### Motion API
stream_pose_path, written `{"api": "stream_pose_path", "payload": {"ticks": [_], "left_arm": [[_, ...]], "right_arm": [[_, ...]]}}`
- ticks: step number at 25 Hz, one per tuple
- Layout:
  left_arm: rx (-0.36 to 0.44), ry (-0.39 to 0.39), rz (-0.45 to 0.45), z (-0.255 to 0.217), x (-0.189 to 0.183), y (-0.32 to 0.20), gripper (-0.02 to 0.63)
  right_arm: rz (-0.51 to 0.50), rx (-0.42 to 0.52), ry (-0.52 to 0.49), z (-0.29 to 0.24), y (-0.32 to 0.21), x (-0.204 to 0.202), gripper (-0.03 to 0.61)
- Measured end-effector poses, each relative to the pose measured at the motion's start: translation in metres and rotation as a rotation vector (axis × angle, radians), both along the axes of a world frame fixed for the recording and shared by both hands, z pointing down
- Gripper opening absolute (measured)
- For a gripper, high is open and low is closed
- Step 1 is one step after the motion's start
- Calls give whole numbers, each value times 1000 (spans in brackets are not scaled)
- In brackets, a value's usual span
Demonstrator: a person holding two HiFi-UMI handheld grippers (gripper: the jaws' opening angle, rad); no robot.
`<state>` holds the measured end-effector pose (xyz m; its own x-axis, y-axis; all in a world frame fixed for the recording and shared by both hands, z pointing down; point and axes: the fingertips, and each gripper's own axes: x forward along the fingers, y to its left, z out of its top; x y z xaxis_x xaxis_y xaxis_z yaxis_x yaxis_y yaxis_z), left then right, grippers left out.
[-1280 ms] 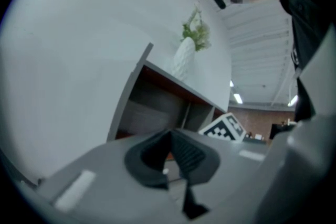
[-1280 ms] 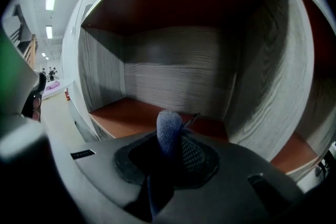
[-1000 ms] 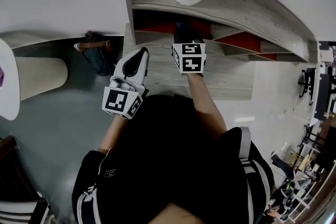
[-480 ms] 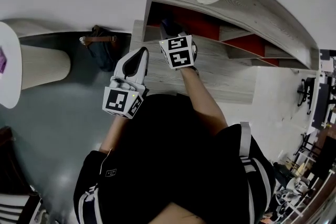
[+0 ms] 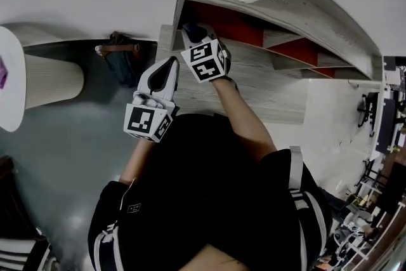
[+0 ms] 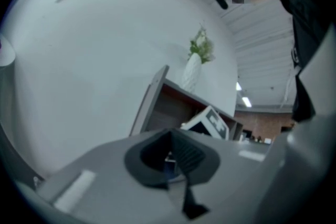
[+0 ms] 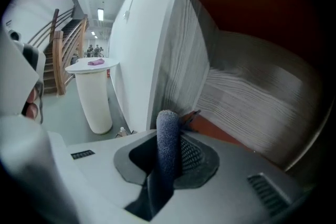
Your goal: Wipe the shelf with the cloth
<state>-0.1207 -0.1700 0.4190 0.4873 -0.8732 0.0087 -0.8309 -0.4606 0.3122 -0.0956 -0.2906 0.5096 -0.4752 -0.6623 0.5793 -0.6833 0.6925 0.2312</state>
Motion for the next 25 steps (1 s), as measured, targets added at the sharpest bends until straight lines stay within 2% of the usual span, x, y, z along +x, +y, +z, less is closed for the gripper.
{"api": "stream_pose_path", "payload": {"ticks": [4,10,14,18,20,25], "left_arm": [[6,-1,7,-3,3,1,3],[2,-6,-64,-4,-21,-5,3],[7,-19,-40,-6,-17,-4,3],[-5,28,3,-9,-1,-3,3],[-7,36,27,-10,9,-2,3],[0,34,97,-12,31,-4,3]], "right_arm": [[-41,17,25,2,7,-6,55],[-119,5,6,3,15,-10,55],[-159,-52,-42,3,25,-14,55],[-191,-57,-72,5,40,-17,55],[-165,-29,-141,-1,46,-12,55],[8,112,-295,-46,32,31,55]]}}
